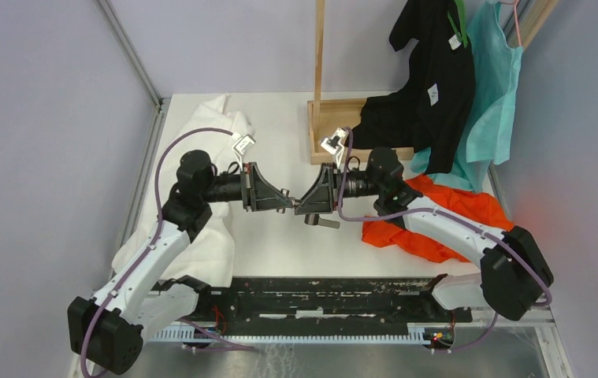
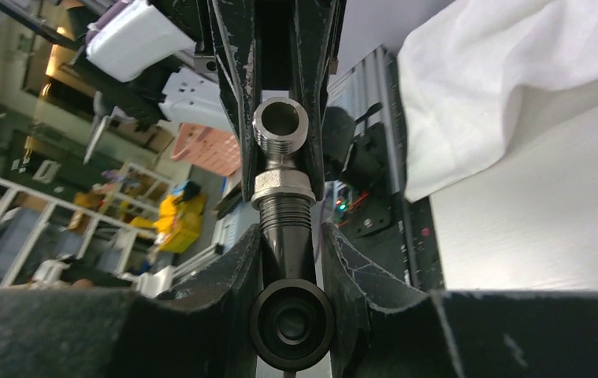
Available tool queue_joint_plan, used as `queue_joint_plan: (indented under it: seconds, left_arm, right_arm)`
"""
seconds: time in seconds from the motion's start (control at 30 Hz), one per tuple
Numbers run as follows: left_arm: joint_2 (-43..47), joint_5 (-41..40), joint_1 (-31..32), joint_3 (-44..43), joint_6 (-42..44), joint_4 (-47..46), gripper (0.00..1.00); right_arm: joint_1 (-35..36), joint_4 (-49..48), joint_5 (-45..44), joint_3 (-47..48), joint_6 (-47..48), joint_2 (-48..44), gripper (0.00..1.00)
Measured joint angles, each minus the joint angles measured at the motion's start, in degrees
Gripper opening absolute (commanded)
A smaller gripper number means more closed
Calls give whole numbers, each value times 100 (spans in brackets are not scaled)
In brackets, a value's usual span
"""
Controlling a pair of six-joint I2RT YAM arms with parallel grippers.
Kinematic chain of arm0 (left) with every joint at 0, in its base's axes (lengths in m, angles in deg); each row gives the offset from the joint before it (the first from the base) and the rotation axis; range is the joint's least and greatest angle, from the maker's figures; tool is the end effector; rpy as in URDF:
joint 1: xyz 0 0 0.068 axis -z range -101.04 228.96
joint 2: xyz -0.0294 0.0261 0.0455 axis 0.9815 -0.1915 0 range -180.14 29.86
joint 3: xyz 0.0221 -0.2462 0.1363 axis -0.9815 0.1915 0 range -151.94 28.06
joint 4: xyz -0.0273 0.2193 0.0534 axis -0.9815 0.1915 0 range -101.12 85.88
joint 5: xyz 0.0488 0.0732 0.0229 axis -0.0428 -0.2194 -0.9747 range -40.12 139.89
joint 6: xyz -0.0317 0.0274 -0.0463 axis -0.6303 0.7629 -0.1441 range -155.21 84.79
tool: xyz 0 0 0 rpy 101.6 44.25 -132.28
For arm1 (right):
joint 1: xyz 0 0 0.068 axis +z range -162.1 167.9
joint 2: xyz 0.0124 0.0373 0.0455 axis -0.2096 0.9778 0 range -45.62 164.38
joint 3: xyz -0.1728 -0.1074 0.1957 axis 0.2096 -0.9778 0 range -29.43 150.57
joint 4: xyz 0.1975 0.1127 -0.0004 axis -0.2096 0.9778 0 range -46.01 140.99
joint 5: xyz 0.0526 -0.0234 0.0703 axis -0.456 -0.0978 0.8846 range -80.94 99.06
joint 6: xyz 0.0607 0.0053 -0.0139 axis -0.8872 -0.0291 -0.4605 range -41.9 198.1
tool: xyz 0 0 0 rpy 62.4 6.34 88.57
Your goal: Install the water faucets
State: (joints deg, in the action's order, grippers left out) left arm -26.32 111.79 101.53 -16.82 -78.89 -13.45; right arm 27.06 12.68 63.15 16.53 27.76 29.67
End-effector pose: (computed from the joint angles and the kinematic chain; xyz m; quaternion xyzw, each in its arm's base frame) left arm 0.1490 -0.1074 0.3439 0.2091 0.7022 -0.6319 0.2529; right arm 0.1798 0.1961 0.3322 -0.2651 0.6478 0.6753 0.2325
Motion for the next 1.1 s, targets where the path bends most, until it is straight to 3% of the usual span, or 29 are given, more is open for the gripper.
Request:
queue_joint_plan:
  seconds: [0.37, 0.73, 0.93, 1.1]
  left_arm:
    - [822, -911, 2, 1069, -389, -1696, 3]
    - [896, -1624, 125, 2306, -905, -3956, 3]
    - [341, -2052, 125, 2798, -1478, -5246, 3]
    - [103, -2194, 103, 2848, -1672, -5327, 3]
  right_arm:
    - [-284, 684, 1766, 1309, -1626, 1305, 0]
    - [-402, 446, 1646, 1191, -3285, 1572, 2]
    - [-501, -1432, 1517, 815, -4946, 2175, 32]
    - [-566, -3230, 1215, 509, -6166, 2734, 47]
